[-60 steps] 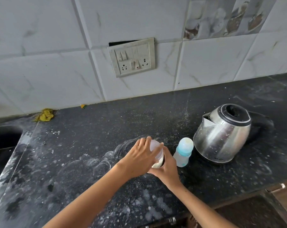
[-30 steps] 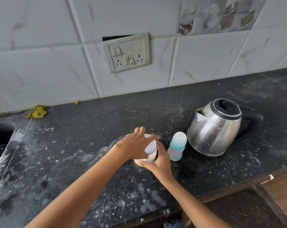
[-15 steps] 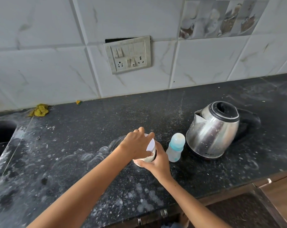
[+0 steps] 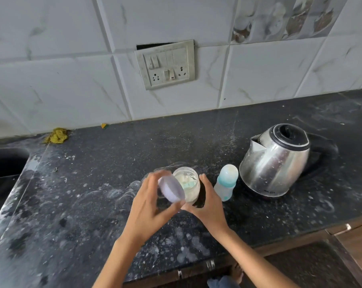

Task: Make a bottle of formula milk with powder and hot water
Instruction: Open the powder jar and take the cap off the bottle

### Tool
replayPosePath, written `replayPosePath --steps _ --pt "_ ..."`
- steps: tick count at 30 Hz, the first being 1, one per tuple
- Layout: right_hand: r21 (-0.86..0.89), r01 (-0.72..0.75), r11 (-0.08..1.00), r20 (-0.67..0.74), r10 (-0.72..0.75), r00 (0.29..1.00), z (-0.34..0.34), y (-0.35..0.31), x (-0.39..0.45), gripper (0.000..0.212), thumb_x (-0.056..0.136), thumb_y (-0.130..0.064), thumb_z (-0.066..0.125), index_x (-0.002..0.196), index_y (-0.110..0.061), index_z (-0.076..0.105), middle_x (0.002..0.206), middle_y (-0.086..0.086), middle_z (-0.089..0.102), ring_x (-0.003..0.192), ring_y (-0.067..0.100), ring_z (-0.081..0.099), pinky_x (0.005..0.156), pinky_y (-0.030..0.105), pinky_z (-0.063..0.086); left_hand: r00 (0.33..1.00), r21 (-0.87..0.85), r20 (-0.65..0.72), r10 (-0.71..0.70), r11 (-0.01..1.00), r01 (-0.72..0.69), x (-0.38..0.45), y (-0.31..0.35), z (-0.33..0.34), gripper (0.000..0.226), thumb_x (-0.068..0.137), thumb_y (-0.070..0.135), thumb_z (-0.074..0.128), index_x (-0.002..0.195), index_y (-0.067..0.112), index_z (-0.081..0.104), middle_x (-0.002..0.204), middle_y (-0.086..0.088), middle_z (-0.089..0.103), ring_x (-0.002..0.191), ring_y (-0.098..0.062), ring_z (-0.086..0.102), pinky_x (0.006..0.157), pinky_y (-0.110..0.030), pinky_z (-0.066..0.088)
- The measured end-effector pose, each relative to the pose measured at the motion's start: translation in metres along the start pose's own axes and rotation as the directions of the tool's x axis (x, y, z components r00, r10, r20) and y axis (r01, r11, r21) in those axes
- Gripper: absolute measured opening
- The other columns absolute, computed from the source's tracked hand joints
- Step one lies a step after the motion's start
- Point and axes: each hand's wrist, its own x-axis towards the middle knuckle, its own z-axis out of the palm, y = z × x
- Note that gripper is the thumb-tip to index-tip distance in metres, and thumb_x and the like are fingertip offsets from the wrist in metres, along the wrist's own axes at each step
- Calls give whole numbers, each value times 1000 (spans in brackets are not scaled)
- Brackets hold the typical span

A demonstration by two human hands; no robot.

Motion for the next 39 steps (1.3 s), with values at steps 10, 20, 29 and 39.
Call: replayPosePath --steps 10,20,29,39 --pt "-21 42 999 -189 -46 981 -33 26 -50 46 79 -11 80 121 -16 62 110 -15 68 105 -1 64 85 24 56 976 135 141 -163 980 144 -69 -45 64 58 69 64 68 104 29 37 130 16 52 109 -7 51 93 -24 28" --pt "43 40 998 -320 -25 947 -65 36 -52 27 81 -6 77 105 -11 68 99 -4 71 91 10 69 72 30 59 999 201 43 5 980 -14 -59 -10 67 33 89 44 55 113 21 50 112 7 57 101 -12 52 87 -28 40" --pt "214 -160 964 -169 197 966 -67 43 5 61 71 -19 85 123 -25 55 122 -12 61 115 1 56 98 21 45 970 -193 226 94 980 -50 26 38 118 59 96 10 49 144 27 19 158 2 15 146 -5 11 115 -14 19" --pt "515 -368 774 445 125 887 -126 29 24 44 77 -18 76 119 -16 65 115 8 72 115 20 64 100 34 49 876 -456 457 155 886 81 101 26 102 65 85 2 66 142 17 38 137 -1 54 124 -14 54 103 -40 47"
